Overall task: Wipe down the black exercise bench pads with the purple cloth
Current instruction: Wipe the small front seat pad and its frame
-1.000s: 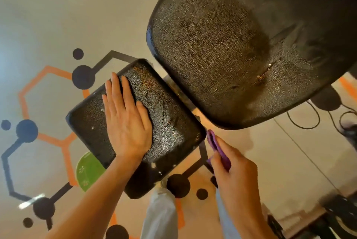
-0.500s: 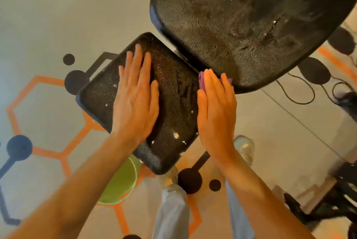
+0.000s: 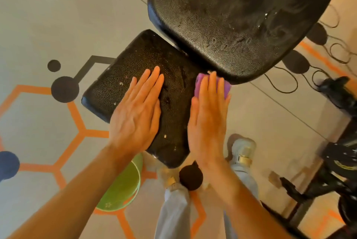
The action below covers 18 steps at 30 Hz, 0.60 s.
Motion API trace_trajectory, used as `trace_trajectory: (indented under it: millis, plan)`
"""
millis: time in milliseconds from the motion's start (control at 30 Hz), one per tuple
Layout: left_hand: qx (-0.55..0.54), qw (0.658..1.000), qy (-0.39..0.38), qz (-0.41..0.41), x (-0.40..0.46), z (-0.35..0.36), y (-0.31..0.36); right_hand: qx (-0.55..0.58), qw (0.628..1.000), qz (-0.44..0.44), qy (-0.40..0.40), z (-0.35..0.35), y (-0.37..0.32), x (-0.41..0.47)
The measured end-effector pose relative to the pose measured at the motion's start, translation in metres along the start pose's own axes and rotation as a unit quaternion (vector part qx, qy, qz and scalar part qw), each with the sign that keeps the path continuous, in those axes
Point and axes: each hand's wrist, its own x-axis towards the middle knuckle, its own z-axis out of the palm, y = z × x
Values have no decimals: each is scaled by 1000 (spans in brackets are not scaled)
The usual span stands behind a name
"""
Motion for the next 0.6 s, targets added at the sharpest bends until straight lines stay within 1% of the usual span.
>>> trace_trajectory:
  millis: [67,100,133,167,200,233,300,333,367,400,467,500,533,567,600]
  plan:
    - [0,1000,-4,2,1,0,-2,-17,997,-75,-23,5,-18,-73]
    - [-2,1000,-7,3,1,0,-3,-17,993,-113,-37,1,-19,-97]
    - [-4,1000,-10,5,0,0,-3,-15,987,-150,-52,-1,-13,-101]
    - [-5,1000,-12,5,0,-1,-3,-16,983,-172,-67,-3,-4,-85]
    - [-2,1000,-11,4,0,-1,-2,-28,983,-168,-64,-3,7,-58]
    - [2,1000,-9,2,0,-1,-2,-36,988,-137,-59,-6,13,-27]
    - [4,1000,-4,1,0,0,-1,-21,999,-33,-10,-8,18,20]
    - [4,1000,-3,1,0,1,-1,-18,1000,6,8,-6,10,19]
    - [4,1000,-4,1,0,1,-1,-22,999,22,16,0,-1,2]
    - [4,1000,-6,0,0,1,-1,-32,999,-1,3,5,-12,-29]
    - [2,1000,-3,0,0,1,-3,-54,993,-97,-39,2,-27,-96]
    - [0,1000,-2,2,0,0,-2,-49,987,-141,-50,-2,-22,-108]
    - [-3,1000,-2,2,0,0,-2,-39,981,-181,-57,-2,-10,-99]
    - [-5,1000,-1,1,0,-1,-1,-42,979,-192,-54,-2,3,-74]
    - [-5,1000,0,0,0,-1,0,-55,981,-177,-49,-4,12,-42]
